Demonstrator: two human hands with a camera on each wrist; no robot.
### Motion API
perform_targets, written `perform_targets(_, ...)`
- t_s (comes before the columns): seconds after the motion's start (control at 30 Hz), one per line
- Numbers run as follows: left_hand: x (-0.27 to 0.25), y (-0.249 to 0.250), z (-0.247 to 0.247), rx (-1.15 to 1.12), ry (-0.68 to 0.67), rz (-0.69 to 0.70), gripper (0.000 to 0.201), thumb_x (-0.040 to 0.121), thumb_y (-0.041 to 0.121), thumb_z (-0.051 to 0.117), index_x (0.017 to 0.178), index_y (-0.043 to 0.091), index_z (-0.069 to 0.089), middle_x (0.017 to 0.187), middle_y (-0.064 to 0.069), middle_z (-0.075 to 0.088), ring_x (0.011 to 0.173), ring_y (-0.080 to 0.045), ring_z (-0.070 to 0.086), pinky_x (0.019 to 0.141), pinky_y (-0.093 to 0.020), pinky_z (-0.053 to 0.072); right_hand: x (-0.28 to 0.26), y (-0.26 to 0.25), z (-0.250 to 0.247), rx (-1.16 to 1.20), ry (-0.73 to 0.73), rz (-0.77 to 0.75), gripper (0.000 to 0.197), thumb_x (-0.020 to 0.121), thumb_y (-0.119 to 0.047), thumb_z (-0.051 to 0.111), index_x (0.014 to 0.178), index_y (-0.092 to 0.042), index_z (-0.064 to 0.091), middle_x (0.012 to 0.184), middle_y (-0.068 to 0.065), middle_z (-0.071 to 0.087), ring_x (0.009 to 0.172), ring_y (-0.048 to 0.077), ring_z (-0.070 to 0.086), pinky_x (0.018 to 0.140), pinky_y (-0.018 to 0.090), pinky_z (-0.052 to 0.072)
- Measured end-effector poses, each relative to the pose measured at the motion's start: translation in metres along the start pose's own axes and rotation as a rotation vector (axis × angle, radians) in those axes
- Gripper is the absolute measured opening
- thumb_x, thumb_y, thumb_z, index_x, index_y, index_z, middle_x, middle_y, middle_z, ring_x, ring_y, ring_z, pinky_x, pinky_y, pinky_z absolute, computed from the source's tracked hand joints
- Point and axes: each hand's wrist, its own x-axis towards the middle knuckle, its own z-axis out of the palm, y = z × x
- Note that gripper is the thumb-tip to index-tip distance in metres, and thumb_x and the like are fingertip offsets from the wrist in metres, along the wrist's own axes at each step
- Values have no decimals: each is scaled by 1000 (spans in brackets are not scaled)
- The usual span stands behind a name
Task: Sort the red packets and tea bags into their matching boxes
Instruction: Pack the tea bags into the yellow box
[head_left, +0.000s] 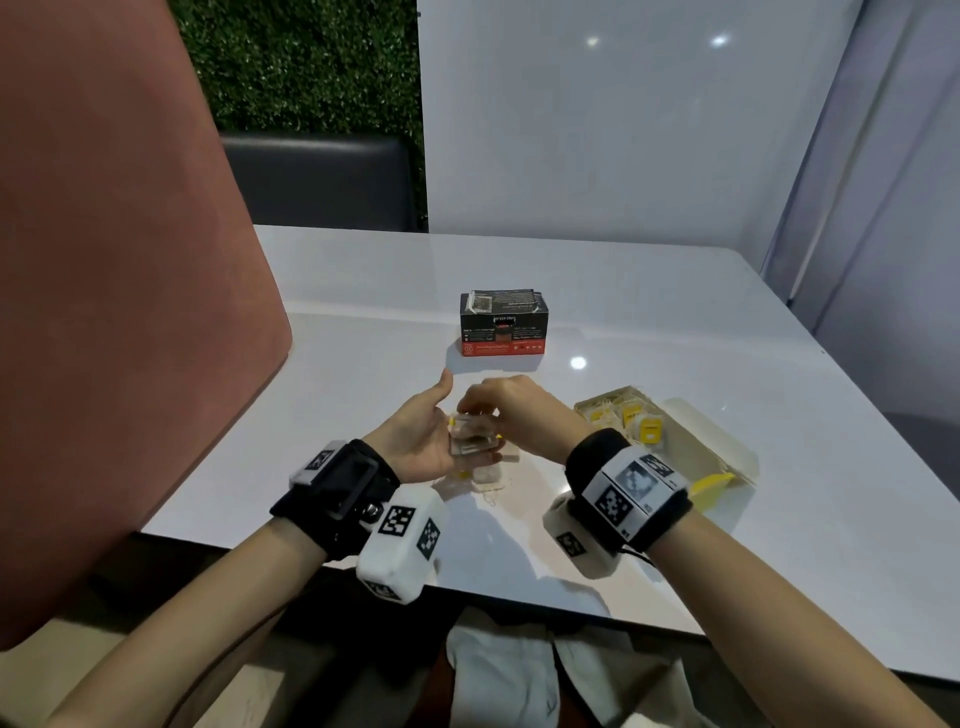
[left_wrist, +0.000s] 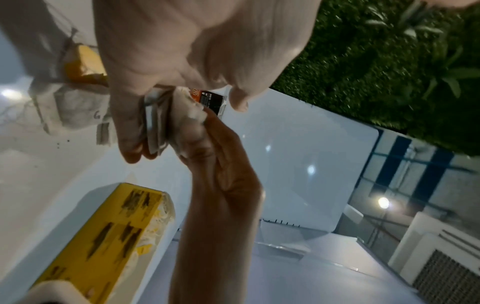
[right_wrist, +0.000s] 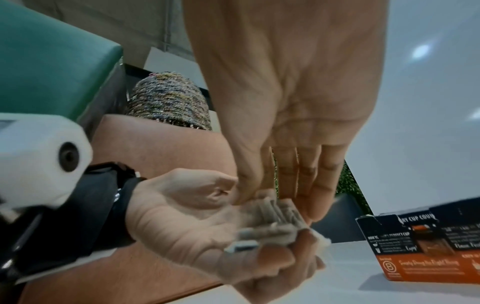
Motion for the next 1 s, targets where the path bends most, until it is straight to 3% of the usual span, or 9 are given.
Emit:
perform_targets(0.13, -1, -5, 3, 47, 6, -18, 71, 93, 59, 30, 101, -8, 53, 84, -20, 59, 80, -34, 64, 82, -45, 54, 3, 1, -2, 94, -6, 35, 24, 91, -9, 47, 99, -6, 69, 95, 13, 70, 90, 28, 62, 82, 43, 50)
perform_targets(0.27, 1, -7, 1, 42, 1, -38, 72, 92, 60, 28, 107, -7, 50, 85, -19, 57, 75, -32, 64, 79, -44, 55, 2, 1, -1, 53, -70, 33, 21, 85, -1, 53, 100, -5, 69, 98, 12, 71, 93, 24, 63, 84, 32, 50)
perform_targets(0.37, 1, -9, 1, 33, 0, -54, 73, 93, 59, 29, 111, -9, 48, 92, -21, 56, 75, -35, 68, 82, -45, 53, 2, 1, 2, 29, -21, 45, 16, 83, -7, 60, 95, -9, 70, 93, 10, 71, 89, 25, 65, 81, 38, 53)
perform_targets(0.47, 1, -8, 3, 4, 11, -60, 71, 93, 58, 29, 110, -8, 47, 92, -21, 54, 77, -35, 66, 74, -45, 56, -1, 0, -2, -39, 51, 36, 15, 86, -15, 58, 97, -14, 69, 93, 6, 71, 89, 24, 64, 77, 38, 53)
perform_targets(0.6, -1, -3, 4, 8, 54, -69, 72, 93, 58, 29, 106, -11, 46, 78, -21, 61, 65, -34, 66, 60, -41, 59, -10, -6, -1, -129, -76, -34, 21, 86, -28, 60, 103, -16, 66, 99, 4, 68, 90, 23, 63, 76, 38, 53)
perform_targets(0.67, 0, -2, 3, 5, 59, -93, 74, 92, 60, 29, 107, -10, 46, 82, -21, 60, 63, -32, 67, 58, -37, 59, -11, -6, 3, -166, -108, -45, 25, 84, -25, 63, 107, -15, 64, 101, 4, 66, 90, 24, 61, 74, 38, 53)
perform_targets(0.83, -1, -5, 4, 8, 18, -93, 76, 92, 61, 27, 94, -12, 50, 71, -21, 63, 71, -35, 64, 68, -43, 57, -8, -4, 0, -117, -38, -16, 18, 88, -16, 57, 103, -14, 67, 98, 9, 69, 92, 28, 62, 76, 38, 52)
perform_targets(0.93, 1, -5, 0, 28, 0, -98, 75, 91, 63, 28, 101, -7, 51, 87, -21, 62, 84, -37, 63, 82, -47, 53, -4, -4, -7, -129, 43, -26, 17, 87, -12, 54, 97, -14, 67, 95, 7, 69, 89, 27, 62, 73, 38, 52)
perform_targets(1.0, 2, -3, -2, 30, 8, -90, 74, 90, 63, 29, 104, -5, 51, 96, -23, 61, 84, -38, 65, 82, -48, 53, -4, -6, -9, -169, 110, -52, 15, 89, -13, 52, 97, -12, 64, 95, 4, 66, 89, 26, 60, 67, 35, 49)
